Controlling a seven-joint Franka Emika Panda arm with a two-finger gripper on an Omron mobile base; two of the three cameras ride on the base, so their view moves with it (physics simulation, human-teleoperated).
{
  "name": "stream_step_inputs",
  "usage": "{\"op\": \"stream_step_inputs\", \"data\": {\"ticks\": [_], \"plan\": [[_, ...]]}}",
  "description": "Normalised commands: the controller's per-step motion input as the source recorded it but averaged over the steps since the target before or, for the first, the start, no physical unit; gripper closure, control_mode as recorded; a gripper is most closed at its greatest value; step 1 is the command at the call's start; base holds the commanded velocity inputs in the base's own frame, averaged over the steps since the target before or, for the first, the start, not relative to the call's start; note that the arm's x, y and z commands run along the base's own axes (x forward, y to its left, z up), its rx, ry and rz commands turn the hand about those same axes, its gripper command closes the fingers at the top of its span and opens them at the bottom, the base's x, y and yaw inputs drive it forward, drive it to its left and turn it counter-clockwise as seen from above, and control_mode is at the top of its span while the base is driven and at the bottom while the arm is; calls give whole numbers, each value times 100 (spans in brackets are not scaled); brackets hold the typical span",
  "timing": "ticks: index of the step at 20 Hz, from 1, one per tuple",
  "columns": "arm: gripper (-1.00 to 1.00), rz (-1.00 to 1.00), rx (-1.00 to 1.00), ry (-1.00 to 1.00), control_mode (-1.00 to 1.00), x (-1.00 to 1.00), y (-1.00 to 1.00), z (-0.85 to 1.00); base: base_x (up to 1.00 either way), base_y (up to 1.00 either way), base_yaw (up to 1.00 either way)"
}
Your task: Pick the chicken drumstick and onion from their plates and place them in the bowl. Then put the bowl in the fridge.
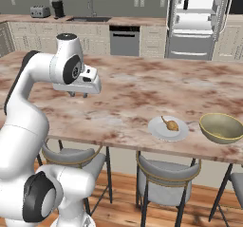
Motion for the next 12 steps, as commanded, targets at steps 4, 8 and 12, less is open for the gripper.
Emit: {"op": "stream_step_inputs", "data": {"ticks": [4, 8, 12], "plan": [[-100, 0, 0, 0, 100, 0, 0, 0, 0, 0, 0], [-100, 0, 0, 0, 100, 0, 0, 0, 0, 0, 0], [-100, 0, 0, 0, 100, 0, 0, 0, 0, 0, 0]]}}
